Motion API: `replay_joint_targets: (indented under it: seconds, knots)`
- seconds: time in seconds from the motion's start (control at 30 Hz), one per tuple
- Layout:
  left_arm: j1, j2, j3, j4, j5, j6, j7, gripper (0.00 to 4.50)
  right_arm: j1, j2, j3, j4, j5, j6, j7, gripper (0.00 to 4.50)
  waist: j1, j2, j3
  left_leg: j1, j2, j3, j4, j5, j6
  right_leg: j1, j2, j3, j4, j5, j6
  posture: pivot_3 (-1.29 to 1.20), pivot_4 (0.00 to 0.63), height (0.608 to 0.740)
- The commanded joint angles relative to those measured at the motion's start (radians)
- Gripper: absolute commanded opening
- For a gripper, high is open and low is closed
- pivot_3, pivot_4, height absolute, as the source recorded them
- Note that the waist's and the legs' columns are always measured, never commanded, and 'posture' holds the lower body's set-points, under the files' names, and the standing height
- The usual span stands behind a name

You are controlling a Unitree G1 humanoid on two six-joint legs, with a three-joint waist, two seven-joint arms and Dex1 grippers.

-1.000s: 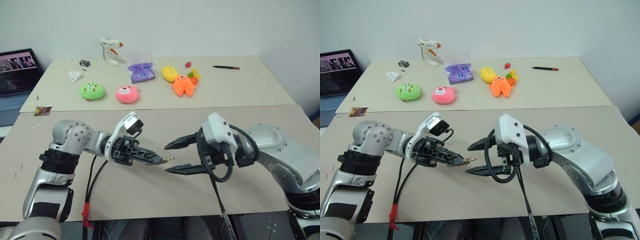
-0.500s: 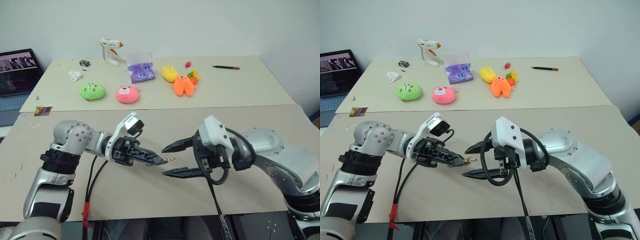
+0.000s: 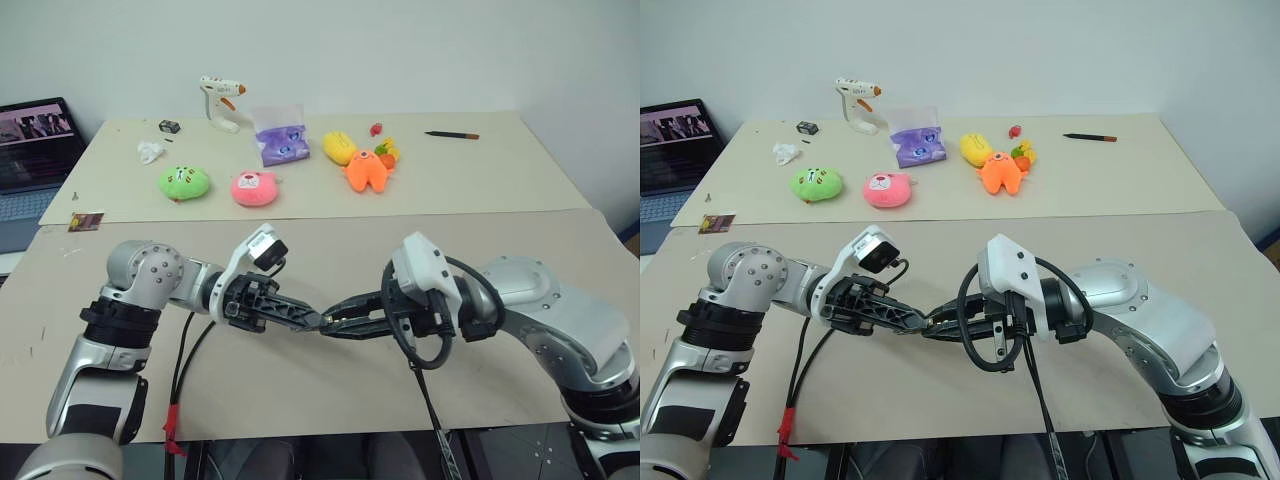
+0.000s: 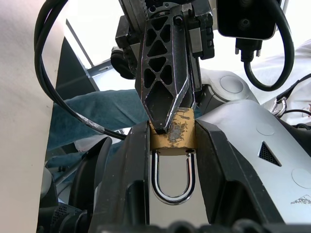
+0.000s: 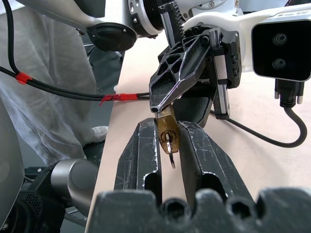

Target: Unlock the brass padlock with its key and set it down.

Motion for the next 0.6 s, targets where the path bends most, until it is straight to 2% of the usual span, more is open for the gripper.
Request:
replay_joint_targets:
  seconds: [0.03, 0.1, 0.13, 0.17, 0.27, 0.37, 0.47, 0.6]
  knots:
    - [-0.002, 0.004, 0.011, -0.028, -0.005, -0.026, -0.002, 0.81, -0.010, 0.004, -0.015, -0.014, 0.006, -0.006, -0.004, 0.15, 0.000, 0.000, 0.000, 0.000, 0.000, 0.000, 0.000, 0.000, 0.000, 0.000, 0.000, 0.000, 0.000, 0.000, 0.000, 0.00, 0.150, 0.740]
    - [0.002, 0.007, 0.015, -0.037, -0.009, -0.031, -0.010, 0.81, -0.012, 0.004, -0.013, -0.014, 0.001, -0.008, -0.004, 0.15, 0.000, 0.000, 0.000, 0.000, 0.000, 0.000, 0.000, 0.000, 0.000, 0.000, 0.000, 0.000, 0.000, 0.000, 0.000, 0.00, 0.150, 0.740]
    - [0.004, 0.010, 0.015, -0.042, -0.011, -0.034, -0.015, 1.85, -0.012, 0.004, -0.013, -0.013, 0.000, -0.009, -0.005, 0.15, 0.000, 0.000, 0.000, 0.000, 0.000, 0.000, 0.000, 0.000, 0.000, 0.000, 0.000, 0.000, 0.000, 0.000, 0.000, 0.00, 0.150, 0.740]
    - [0.005, 0.007, 0.021, -0.041, -0.012, -0.037, -0.011, 2.03, -0.013, 0.004, -0.013, -0.013, -0.001, -0.009, -0.004, 0.15, 0.000, 0.000, 0.000, 0.000, 0.000, 0.000, 0.000, 0.000, 0.000, 0.000, 0.000, 0.000, 0.000, 0.000, 0.000, 0.00, 0.150, 0.740]
    - [-0.004, -0.003, 0.049, -0.026, -0.019, -0.038, 0.007, 3.30, -0.014, 0.004, -0.013, -0.012, 0.001, -0.008, -0.004, 0.15, 0.000, 0.000, 0.000, 0.000, 0.000, 0.000, 0.000, 0.000, 0.000, 0.000, 0.000, 0.000, 0.000, 0.000, 0.000, 0.00, 0.150, 0.740]
    - [-0.020, -0.010, 0.088, 0.008, -0.028, -0.030, 0.020, 4.35, -0.014, 0.004, -0.014, -0.009, 0.005, -0.006, -0.002, 0.15, 0.000, 0.000, 0.000, 0.000, 0.000, 0.000, 0.000, 0.000, 0.000, 0.000, 0.000, 0.000, 0.000, 0.000, 0.000, 0.00, 0.150, 0.740]
    - [-0.009, 0.013, 0.090, 0.008, 0.007, -0.067, 0.023, 4.44, -0.015, 0.001, -0.017, -0.006, 0.007, -0.005, 0.001, 0.15, -0.001, 0.000, 0.000, 0.000, 0.000, 0.000, 0.000, 0.000, 0.000, 0.000, 0.000, 0.000, 0.000, 0.000, 0.000, 0.00, 0.150, 0.740]
    - [0.017, 0.047, 0.042, 0.008, 0.130, -0.218, 0.035, 4.44, -0.019, -0.007, -0.036, -0.001, 0.021, 0.004, 0.002, 0.15, 0.000, 0.000, 0.000, 0.000, 0.000, 0.000, 0.000, 0.000, 0.000, 0.000, 0.000, 0.000, 0.000, 0.000, 0.000, 0.00, 0.150, 0.740]
